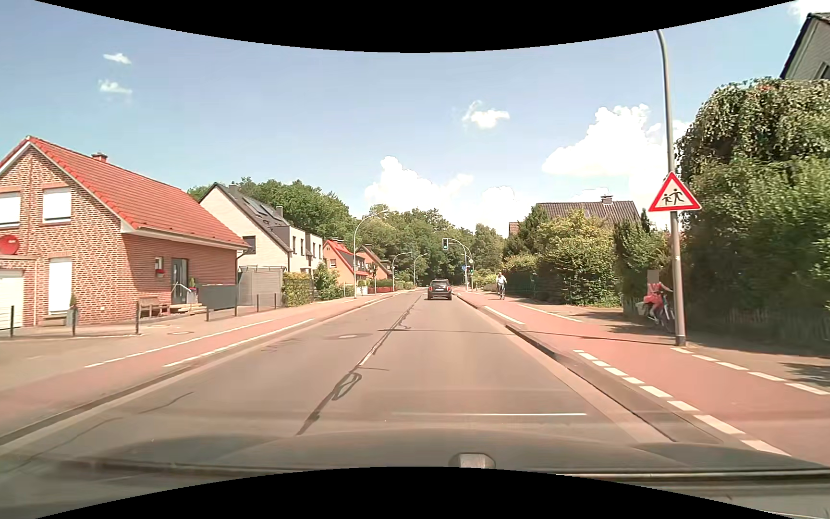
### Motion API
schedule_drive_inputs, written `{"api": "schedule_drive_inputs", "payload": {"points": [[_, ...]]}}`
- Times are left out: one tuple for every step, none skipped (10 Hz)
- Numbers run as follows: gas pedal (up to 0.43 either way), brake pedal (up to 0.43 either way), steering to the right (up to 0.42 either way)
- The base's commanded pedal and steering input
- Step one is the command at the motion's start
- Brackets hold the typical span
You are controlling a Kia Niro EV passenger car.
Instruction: Follow the waypoints while adhering to traffic rules and regulations
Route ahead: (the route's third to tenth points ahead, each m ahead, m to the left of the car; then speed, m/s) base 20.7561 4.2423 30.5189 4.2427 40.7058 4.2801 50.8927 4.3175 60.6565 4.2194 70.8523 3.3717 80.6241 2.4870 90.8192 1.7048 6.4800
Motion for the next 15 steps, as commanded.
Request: {"api": "schedule_drive_inputs", "payload": {"points": [[0.118, 0.018, 0.001], [0.118, 0.018, 0.001], [0.118, 0.018, 0.001], [0.118, 0.018, 0.001], [0.118, 0.018, 0.001], [0.118, 0.018, 0.001], [0.118, 0.018, 0.001], [0.169, 0.018, 0.001], [0.177, 0.018, 0.001], [0.177, 0.018, 0.001], [0.169, 0.018, 0.0], [0.169, 0.018, 0.001], [0.169, 0.018, 0.001], [0.169, 0.018, 0.001], [0.169, 0.018, 0.001]]}}
